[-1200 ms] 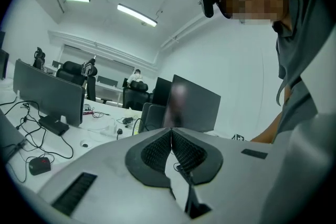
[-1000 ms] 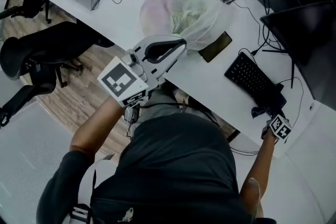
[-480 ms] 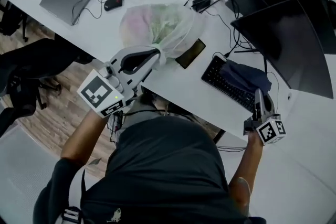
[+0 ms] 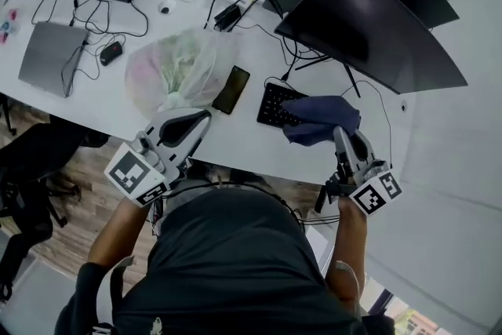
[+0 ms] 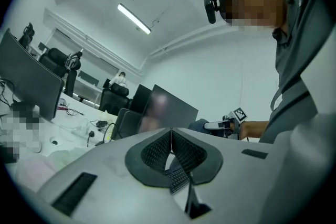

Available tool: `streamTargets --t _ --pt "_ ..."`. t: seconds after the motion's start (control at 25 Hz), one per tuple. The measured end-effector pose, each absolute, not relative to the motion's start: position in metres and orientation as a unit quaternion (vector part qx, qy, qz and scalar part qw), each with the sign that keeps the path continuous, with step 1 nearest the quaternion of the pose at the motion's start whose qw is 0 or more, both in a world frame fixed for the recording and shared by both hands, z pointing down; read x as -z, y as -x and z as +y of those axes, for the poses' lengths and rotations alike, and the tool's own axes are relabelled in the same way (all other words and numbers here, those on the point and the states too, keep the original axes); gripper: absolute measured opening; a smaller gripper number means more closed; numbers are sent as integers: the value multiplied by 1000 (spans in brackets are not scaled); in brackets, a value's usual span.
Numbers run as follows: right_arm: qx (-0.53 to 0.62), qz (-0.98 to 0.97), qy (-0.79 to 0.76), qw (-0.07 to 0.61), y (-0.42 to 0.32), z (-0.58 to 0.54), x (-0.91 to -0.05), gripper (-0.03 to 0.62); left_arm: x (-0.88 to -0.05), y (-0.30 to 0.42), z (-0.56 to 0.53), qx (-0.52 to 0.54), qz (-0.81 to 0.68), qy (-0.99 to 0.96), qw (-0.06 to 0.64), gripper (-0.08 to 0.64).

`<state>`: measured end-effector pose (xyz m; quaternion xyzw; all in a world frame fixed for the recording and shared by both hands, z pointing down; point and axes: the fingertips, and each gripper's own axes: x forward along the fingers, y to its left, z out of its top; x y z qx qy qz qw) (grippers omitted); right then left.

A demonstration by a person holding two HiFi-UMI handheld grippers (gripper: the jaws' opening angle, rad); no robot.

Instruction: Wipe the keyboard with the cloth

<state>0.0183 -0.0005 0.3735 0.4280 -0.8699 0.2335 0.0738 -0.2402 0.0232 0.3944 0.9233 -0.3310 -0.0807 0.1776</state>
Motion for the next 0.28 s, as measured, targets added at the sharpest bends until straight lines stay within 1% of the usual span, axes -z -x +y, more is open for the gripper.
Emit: streamTargets --t 0.28 --pt "-271 -870 -407 62 -22 12 -375 23 -404 184 37 64 -264 -942 199 8"
